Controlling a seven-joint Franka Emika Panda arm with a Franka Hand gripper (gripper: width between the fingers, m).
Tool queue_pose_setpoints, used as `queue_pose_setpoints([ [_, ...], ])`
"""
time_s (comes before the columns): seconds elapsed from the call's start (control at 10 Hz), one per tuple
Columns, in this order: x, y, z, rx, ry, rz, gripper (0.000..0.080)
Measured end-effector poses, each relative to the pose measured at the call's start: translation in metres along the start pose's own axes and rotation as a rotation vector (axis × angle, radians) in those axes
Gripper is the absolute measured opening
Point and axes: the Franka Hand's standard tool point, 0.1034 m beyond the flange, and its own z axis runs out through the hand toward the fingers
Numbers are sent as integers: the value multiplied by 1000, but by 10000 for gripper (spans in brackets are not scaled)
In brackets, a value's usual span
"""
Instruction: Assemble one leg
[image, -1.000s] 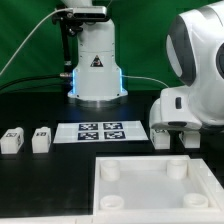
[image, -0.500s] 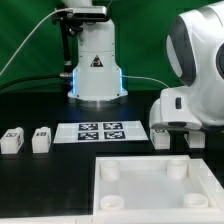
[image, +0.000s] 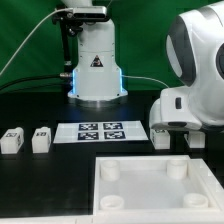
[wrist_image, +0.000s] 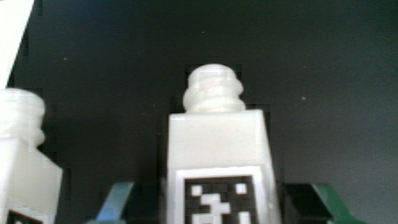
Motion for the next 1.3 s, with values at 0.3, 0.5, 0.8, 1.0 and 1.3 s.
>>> queue_pose_setpoints([
  [0.3,0,-1,-1,1,11,-1,288],
  [0.5,-7,5,-24,-31,30,-25,289],
  [0.8,-15,20,-96,-26,314,-104,289],
  [1.0,-25,29,-140,-23,492,-137,289],
  [1.3,-25,24,-145,19,812,-163,289],
])
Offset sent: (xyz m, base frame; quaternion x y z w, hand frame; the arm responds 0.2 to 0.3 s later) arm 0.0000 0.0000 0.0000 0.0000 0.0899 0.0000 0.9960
